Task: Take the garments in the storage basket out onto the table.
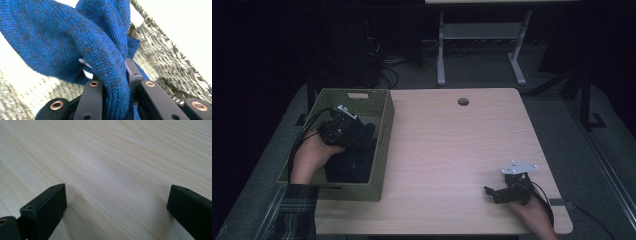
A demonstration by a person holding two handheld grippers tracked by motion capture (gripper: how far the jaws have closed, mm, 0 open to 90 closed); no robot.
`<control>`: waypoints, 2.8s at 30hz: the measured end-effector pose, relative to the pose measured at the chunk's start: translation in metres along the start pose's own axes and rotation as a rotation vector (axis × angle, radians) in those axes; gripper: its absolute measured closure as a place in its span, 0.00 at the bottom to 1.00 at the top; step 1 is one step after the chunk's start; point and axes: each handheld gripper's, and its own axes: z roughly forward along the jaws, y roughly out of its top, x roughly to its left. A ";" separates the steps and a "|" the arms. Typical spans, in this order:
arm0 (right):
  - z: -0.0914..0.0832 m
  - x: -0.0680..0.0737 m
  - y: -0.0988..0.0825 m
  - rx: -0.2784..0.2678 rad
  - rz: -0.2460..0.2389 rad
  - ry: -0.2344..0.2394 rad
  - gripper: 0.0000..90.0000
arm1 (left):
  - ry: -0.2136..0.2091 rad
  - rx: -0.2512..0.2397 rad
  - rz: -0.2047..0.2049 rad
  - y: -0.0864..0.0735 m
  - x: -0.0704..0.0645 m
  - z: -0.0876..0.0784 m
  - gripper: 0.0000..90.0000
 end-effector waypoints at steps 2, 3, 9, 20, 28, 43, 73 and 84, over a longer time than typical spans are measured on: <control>0.000 0.000 0.000 0.000 0.000 0.000 0.03 | 0.008 -0.002 0.003 0.002 0.001 -0.005 0.88; 0.000 0.000 0.000 0.000 0.001 0.000 0.03 | 0.010 -0.003 0.005 0.002 0.001 -0.007 0.88; 0.000 0.000 0.000 0.000 0.000 0.000 0.03 | 0.030 -0.009 0.021 0.010 0.001 -0.025 0.88; 0.000 0.000 0.000 0.001 0.000 0.000 0.03 | 0.075 -0.023 0.052 0.026 -0.001 -0.057 0.88; 0.000 0.000 0.000 0.000 0.001 0.000 0.03 | 0.098 -0.043 0.062 0.035 -0.003 -0.077 0.88; 0.000 0.000 0.000 -0.001 0.001 0.000 0.03 | 0.114 -0.077 0.106 0.046 -0.011 -0.110 0.88; 0.000 0.000 0.000 0.000 0.001 0.000 0.03 | 0.017 -0.143 0.248 0.095 -0.063 -0.127 0.88; 0.000 0.000 0.000 0.000 0.001 0.000 0.03 | -0.052 -0.131 0.312 0.115 -0.084 -0.118 0.88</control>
